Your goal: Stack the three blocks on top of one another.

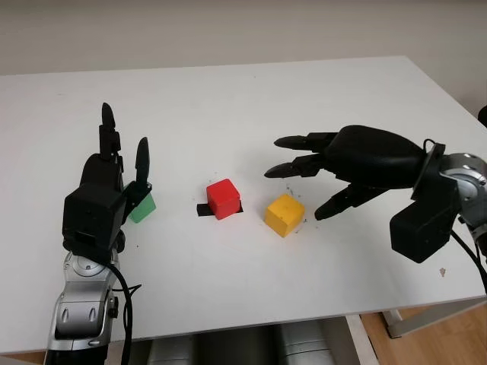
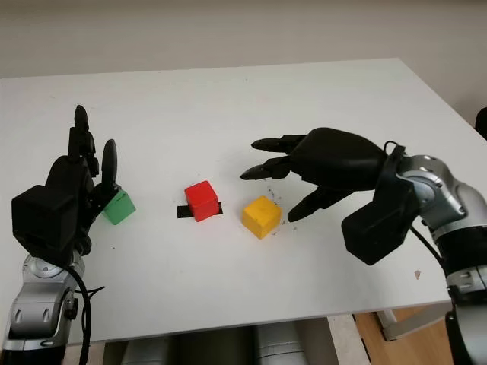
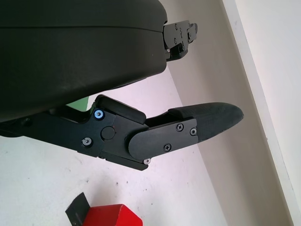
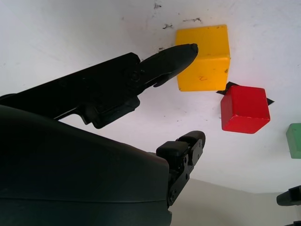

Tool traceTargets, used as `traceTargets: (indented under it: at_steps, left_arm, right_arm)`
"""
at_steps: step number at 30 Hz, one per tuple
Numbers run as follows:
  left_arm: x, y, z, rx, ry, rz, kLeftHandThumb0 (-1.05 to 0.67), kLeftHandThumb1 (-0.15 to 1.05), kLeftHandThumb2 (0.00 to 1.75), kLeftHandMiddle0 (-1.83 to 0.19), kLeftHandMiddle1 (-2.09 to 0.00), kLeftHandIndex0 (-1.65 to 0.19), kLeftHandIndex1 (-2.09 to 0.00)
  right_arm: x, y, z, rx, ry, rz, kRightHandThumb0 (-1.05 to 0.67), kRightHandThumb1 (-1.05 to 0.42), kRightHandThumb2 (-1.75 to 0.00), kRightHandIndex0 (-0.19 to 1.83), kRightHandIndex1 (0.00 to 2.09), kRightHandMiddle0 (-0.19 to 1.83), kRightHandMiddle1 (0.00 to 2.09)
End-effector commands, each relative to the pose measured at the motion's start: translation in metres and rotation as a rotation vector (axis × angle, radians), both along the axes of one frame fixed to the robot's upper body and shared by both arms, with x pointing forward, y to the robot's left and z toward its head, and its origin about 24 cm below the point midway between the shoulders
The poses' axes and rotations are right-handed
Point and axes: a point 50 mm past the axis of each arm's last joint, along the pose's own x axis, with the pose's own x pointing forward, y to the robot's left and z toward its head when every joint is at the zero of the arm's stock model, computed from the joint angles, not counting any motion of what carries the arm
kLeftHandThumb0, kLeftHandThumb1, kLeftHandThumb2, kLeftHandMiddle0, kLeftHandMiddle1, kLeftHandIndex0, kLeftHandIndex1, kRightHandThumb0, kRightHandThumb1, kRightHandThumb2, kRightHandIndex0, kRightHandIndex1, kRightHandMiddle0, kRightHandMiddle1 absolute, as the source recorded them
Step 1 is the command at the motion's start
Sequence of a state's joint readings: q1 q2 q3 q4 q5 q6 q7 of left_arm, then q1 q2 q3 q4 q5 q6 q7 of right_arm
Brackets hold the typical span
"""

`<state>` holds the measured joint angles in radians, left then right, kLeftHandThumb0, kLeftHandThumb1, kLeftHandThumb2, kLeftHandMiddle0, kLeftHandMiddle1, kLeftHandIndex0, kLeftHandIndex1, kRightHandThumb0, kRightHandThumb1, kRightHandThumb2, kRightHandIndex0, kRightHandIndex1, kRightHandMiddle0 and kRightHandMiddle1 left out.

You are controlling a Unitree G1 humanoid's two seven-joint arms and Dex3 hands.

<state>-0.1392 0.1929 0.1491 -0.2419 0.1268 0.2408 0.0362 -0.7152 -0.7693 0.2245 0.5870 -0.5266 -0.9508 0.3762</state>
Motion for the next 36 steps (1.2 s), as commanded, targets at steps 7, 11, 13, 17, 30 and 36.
traceTargets:
  at_steps: [7,11,13,17,30,36]
  left_arm:
    - [-0.002,0.001,0.005,0.005,-0.018,0.007,-0.78,1.05,0.66,0.19,0.0,0.19,-0.01]
    - [-0.003,0.001,0.005,0.004,-0.02,0.008,-0.78,1.05,0.66,0.19,0.0,0.19,-0.02]
    - [-0.003,0.001,0.006,0.003,-0.019,0.007,-0.78,1.05,0.65,0.19,0.0,0.19,-0.02]
    - [-0.003,0.001,0.006,0.006,-0.023,0.006,-0.76,1.05,0.66,0.19,0.0,0.19,-0.02]
    - [-0.003,0.001,0.008,0.025,-0.028,0.017,-0.78,1.05,0.67,0.19,-0.02,0.19,-0.03]
    - [-0.003,0.001,0.008,0.024,-0.024,0.017,-0.78,1.05,0.67,0.19,-0.02,0.19,-0.03]
  right_arm:
    - [0.008,0.009,-0.003,-0.027,-0.025,0.006,-0.73,-0.93,-0.05,0.16,0.03,0.52,0.1]
    - [0.01,0.01,-0.006,-0.052,-0.033,0.0,-0.77,-0.92,-0.05,0.15,0.04,0.53,0.11]
    - [0.01,0.01,-0.007,-0.052,-0.033,0.002,-0.77,-0.91,-0.05,0.16,0.04,0.54,0.13]
    - [0.01,0.009,-0.009,-0.058,-0.024,0.003,-0.75,-0.9,-0.05,0.16,0.04,0.56,0.16]
    - [0.009,0.01,-0.017,-0.021,0.002,0.009,-0.69,-0.88,-0.05,0.22,0.06,0.27,0.88]
    - [0.01,0.012,-0.021,0.019,0.013,0.026,-0.65,-0.91,-0.06,0.23,0.06,0.23,1.01]
